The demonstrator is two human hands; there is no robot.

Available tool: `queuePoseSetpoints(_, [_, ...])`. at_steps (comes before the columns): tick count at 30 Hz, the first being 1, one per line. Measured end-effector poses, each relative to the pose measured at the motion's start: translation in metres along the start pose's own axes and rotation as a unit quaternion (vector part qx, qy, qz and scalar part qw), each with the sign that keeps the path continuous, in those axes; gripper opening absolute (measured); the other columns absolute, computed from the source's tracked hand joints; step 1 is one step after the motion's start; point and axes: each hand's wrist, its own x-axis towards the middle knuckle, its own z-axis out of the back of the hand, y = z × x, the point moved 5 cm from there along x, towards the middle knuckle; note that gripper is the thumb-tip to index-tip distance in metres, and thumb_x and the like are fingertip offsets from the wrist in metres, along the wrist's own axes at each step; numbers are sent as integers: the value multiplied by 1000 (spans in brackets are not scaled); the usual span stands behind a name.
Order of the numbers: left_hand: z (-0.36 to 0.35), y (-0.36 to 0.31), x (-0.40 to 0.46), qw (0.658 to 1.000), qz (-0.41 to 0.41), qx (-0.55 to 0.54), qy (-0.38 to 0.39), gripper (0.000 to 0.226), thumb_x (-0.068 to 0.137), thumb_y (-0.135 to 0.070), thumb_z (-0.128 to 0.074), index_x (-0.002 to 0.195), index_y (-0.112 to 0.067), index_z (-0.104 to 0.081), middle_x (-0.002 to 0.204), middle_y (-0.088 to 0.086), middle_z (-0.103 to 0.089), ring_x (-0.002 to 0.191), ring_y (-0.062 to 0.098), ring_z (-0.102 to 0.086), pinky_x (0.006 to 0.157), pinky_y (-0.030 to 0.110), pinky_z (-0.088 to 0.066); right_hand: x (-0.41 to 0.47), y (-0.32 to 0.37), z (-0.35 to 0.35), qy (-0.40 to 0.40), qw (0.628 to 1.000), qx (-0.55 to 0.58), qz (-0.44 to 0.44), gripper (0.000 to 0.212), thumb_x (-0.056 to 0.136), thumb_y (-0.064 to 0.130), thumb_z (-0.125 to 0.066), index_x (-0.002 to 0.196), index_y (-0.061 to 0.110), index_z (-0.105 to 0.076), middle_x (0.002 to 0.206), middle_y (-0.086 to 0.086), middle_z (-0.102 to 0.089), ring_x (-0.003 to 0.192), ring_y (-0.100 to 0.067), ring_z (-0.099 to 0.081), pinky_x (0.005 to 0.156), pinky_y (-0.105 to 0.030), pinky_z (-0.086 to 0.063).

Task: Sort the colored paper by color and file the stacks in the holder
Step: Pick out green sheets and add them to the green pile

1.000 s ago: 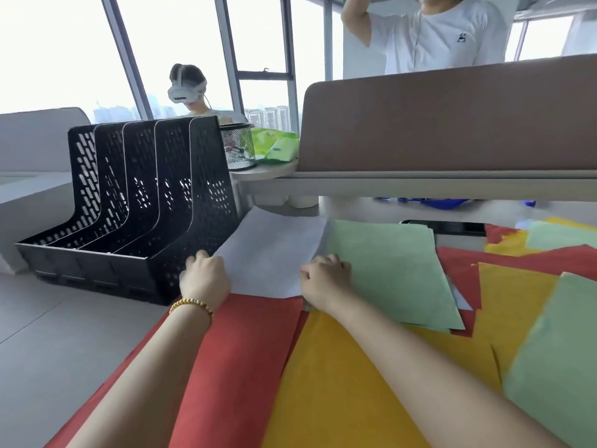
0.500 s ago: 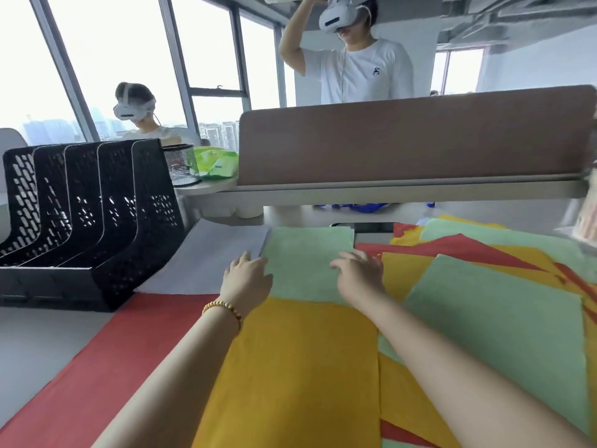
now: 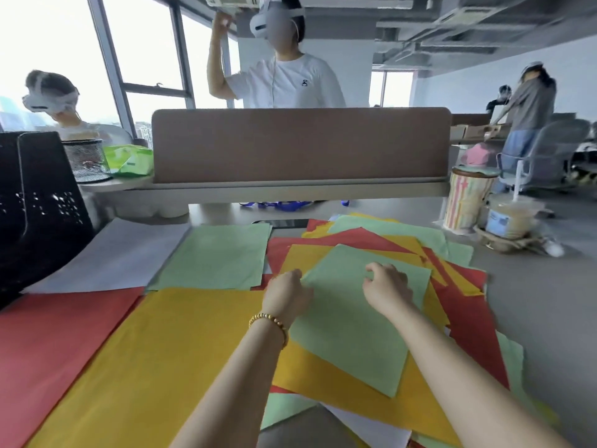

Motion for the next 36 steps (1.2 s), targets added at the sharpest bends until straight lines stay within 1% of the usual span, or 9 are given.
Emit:
queuePoseSetpoints(5, [-9, 4, 0, 998, 32, -33, -36, 43, 89, -32, -58, 125, -9, -52, 123, 9, -57, 110, 25, -54, 83, 27, -44, -4, -31, -1, -11, 998, 51, -29, 42, 96, 24, -40, 138, 21, -39, 145, -8, -34, 132, -30, -31, 105, -40, -35])
queuePoseSetpoints(11, [-6, 1, 4, 999, 15, -35, 16, 20, 92, -29, -54, 103, -13, -61, 93, 2, -56, 78, 17, -51, 59, 24, -39, 0, -25, -3, 12, 998, 61, -4, 45, 97, 26, -39, 142, 22, -34, 148, -6, -30, 136, -28, -27, 107, -38, -32])
queuePoseSetpoints(15, [2, 0, 1, 992, 3, -105, -71, 20, 94, -20, -50, 108, -12, -62, 96, 7, -60, 76, 19, -50, 64, 23, -36, 0, -24, -1, -1, 998, 66, -8, 50, 97, 26, -42, 144, 16, -30, 150, -10, -29, 137, -31, -25, 112, -39, -26])
queuePoseSetpoints(19, [11, 19, 6, 929, 63, -337, -141, 12, 92, -12, -52, 90, -9, -64, 71, 3, -59, 63, 20, -54, 57, 26, -43, -2, -25, 6, -5, 992, 125, -28, 59, 97, 32, -44, 146, 9, -21, 151, -12, -27, 139, -32, -22, 111, -40, -24])
queuePoseSetpoints(24, [15, 36, 21, 872, 134, -444, -156, 17, 89, -9, -53, 77, -8, -65, 83, 13, -63, 78, 25, -55, 75, 36, -49, -11, -9, 10, 18, 973, 227, -28, 62, 98, 37, -42, 148, 11, -17, 153, -8, -27, 137, -28, -32, 105, -38, -33])
queuePoseSetpoints(28, [51, 52, 39, 897, 100, -393, -175, 26, 85, -9, -53, 59, -12, -51, 63, 8, -50, 67, 22, -46, 63, 29, -38, -7, 14, 1, 82, 943, 319, -53, 49, 96, 29, -51, 140, 12, -36, 125, -7, -51, 104, -22, -51, 82, -31, -41])
queuePoseSetpoints(32, [73, 88, 51, 919, 114, -343, -155, 7, 82, -13, -54, 82, -8, -60, 83, 12, -62, 75, 26, -58, 70, 31, -50, 8, 53, -29, 117, 921, 368, -54, 28, 90, 17, -58, 116, 7, -61, 96, -6, -66, 86, -25, -63, 68, -29, -48])
queuePoseSetpoints(34, [83, 104, 55, 925, 128, -339, -119, 32, 83, -14, -59, 115, -11, -54, 105, 10, -63, 85, 28, -64, 75, 35, -56, 17, 76, -45, 116, 920, 373, -45, 25, 89, 18, -57, 112, 11, -63, 97, -5, -67, 85, -25, -64, 68, -29, -47])
queuePoseSetpoints(36, [96, 116, 56, 942, 119, -302, -90, 50, 86, -9, -60, 134, -17, -44, 104, 8, -56, 72, 20, -60, 58, 20, -53, 26, 98, -60, 110, 921, 371, -36, 25, 92, 15, -50, 116, 14, -59, 105, -5, -65, 91, -26, -62, 69, -29, -45])
